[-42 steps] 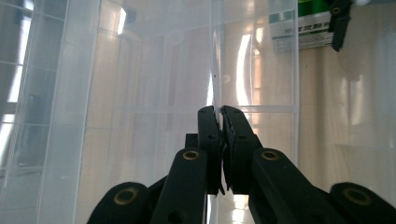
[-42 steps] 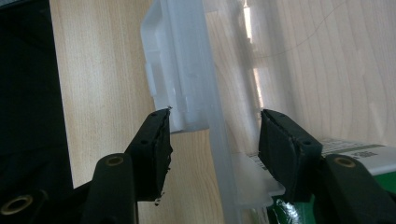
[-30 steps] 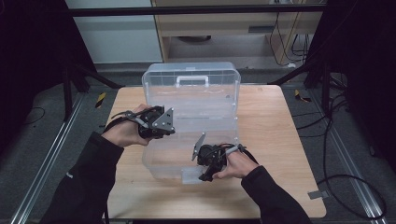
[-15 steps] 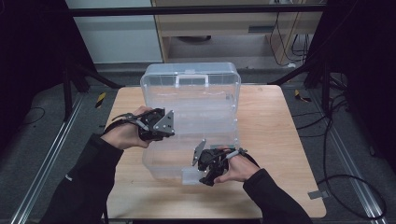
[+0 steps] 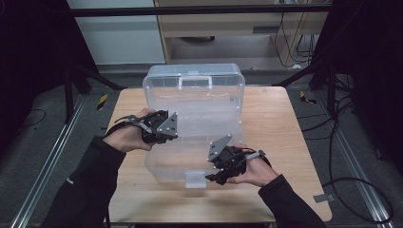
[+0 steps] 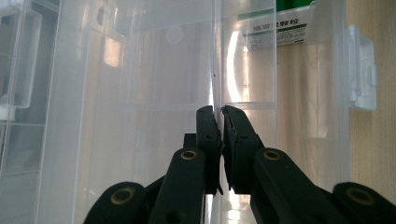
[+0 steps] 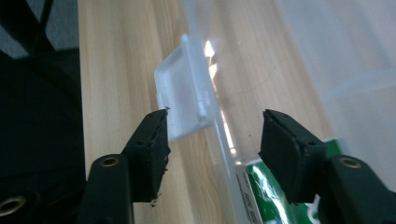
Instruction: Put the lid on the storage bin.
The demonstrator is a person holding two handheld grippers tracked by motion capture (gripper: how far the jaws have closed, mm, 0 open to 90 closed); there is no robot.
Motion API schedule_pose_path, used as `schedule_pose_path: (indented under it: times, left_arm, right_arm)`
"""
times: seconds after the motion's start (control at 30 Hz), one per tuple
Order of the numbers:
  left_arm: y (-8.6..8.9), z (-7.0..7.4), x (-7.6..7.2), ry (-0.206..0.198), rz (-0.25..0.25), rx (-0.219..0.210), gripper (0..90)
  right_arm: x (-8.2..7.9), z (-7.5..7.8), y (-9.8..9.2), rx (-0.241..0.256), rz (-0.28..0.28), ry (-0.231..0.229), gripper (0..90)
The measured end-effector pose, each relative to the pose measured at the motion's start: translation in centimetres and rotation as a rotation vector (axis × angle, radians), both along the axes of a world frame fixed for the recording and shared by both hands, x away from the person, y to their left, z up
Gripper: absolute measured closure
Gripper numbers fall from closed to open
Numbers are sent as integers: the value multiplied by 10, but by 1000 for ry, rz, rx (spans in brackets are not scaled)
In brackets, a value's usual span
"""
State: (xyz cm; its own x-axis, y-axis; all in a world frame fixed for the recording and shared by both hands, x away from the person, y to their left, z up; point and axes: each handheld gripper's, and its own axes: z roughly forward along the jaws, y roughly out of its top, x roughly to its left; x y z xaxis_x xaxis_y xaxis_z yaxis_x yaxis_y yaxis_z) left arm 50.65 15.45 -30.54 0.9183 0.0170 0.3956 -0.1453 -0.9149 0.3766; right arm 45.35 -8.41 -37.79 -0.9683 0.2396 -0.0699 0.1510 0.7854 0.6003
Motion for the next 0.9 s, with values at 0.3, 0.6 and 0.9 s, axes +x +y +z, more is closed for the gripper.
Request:
schedule_pose_path:
  times: [0.3,0.6,0.9]
  left_arm:
    - [0,0,0,1,3,0,848]
    - [-1,0,-1,3,6,0,848]
    - [0,-1,-2,-2,9,-2,847]
  right_arm:
    - [1,19,-41,213,-126,-1,680]
    - [3,44,-79,477,-244,-22,836]
    - [32,57,-101,606,-481,-92,892]
